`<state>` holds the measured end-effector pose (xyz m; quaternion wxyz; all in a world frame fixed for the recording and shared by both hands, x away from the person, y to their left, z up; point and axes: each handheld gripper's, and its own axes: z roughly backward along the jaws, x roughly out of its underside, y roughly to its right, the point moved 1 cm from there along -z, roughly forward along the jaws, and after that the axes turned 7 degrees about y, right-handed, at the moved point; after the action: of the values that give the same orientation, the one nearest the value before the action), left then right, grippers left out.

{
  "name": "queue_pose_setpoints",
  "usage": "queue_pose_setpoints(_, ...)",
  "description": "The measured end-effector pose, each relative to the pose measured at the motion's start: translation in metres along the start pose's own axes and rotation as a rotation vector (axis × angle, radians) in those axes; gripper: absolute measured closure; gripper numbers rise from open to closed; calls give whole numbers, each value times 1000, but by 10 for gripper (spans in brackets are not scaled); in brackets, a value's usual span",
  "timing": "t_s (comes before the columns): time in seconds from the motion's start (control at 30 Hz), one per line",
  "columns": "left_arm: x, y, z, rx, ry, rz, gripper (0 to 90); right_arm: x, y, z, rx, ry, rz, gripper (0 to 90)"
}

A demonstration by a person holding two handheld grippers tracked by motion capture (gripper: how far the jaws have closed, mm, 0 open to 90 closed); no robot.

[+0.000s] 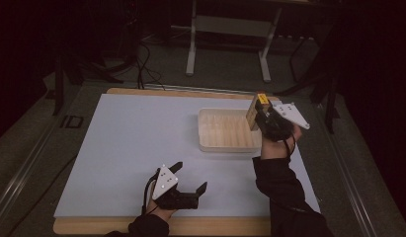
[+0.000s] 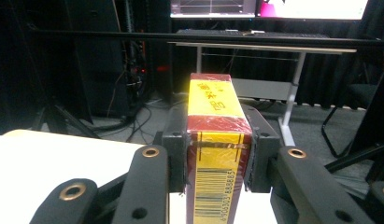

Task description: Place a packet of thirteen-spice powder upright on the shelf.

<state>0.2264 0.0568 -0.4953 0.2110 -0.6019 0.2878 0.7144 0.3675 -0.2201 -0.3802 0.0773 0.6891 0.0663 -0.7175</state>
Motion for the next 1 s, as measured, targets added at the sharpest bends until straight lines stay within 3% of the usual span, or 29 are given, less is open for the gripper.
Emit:
queue_pose_setpoints(0.53, 1, -2, 1, 4, 10, 19, 15, 35, 2, -26, 53, -40, 12, 674)
queue_pose_setpoints(1.0, 1, -3, 1, 15, 10, 22, 15, 51, 1, -38, 63, -68, 11, 673)
